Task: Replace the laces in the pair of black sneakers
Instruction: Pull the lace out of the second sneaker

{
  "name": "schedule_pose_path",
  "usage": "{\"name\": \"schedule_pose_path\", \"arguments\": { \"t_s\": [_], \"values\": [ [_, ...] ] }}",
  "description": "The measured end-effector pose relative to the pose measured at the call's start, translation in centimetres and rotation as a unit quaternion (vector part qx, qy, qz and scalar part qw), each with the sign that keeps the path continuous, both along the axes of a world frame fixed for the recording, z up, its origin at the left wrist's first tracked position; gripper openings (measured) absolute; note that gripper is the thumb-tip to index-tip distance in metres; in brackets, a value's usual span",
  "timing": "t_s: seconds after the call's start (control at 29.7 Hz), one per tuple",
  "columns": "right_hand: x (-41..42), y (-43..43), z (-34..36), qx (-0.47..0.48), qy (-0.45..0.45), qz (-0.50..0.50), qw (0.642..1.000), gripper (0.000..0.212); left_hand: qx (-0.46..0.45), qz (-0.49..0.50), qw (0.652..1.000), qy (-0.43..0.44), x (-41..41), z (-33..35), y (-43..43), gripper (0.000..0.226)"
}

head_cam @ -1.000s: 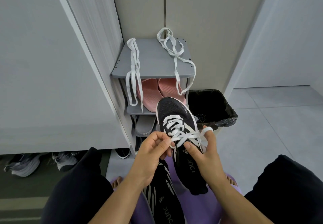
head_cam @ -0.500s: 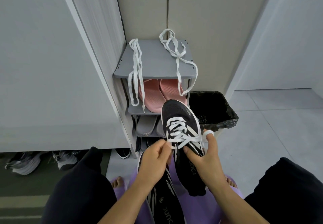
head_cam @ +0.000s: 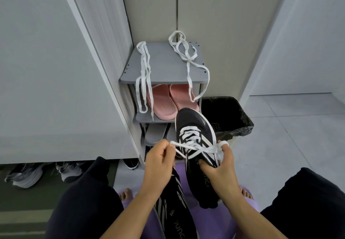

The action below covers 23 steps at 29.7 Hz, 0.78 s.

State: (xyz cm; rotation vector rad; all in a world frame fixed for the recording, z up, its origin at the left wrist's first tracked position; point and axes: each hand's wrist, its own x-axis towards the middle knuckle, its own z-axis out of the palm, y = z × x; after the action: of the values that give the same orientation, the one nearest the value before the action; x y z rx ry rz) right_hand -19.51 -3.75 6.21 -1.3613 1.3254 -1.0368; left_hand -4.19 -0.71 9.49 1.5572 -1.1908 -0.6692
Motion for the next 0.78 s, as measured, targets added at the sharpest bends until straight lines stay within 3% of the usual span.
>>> {"name": "schedule_pose_path", "arguments": {
  "t_s": [0.07, 0.24, 0.37, 0.44, 0.51, 0.61, 0.67, 0.78],
  "values": [
    [-0.1, 0.2, -0.2, 0.006, 0.006, 0.003, 1.0, 0.046, 0.007, 0.006, 0.999, -0.033, 0.3, -0.5, -0.3, 0.031],
    [-0.7, 1.4, -1.4, 0.039, 0.001, -0.007, 0.999, 0.042, 0.191, -0.124, 0.973, 0.035, -2.4, -2.5, 0.5, 0.023],
    [-1.7, 2.6, -2.8, 0.097, 0.03, -0.03, 0.994, 0.044, 0.172, -0.099, 0.978, -0.059, -2.6, -3.4, 0.2, 0.027],
    [-2.3, 3.1, -2.7, 0.111, 0.051, -0.032, 0.992, 0.057, 0.153, -0.035, 0.98, -0.124, -1.2, -3.0, -0.5, 0.036],
    [-2.8, 3.4, -2.9, 0.107, 0.079, -0.026, 0.991, 0.069, 0.155, -0.017, 0.979, -0.129, -0.3, -3.2, -0.7, 0.036],
    [-2.6, 3.9, -3.6, 0.104, 0.083, -0.01, 0.991, 0.05, 0.267, -0.14, 0.928, -0.22, -2.3, -3.8, 0.3, 0.036],
    [-2.6, 3.9, -4.9, 0.099, 0.073, -0.011, 0.992, 0.039, 0.293, -0.187, 0.894, -0.282, -3.7, -4.8, 1.2, 0.04],
    [-2.6, 3.9, -5.8, 0.108, 0.065, -0.022, 0.992, 0.037, 0.266, -0.15, 0.909, -0.284, -3.5, -5.5, 0.9, 0.026]
  ]
}}
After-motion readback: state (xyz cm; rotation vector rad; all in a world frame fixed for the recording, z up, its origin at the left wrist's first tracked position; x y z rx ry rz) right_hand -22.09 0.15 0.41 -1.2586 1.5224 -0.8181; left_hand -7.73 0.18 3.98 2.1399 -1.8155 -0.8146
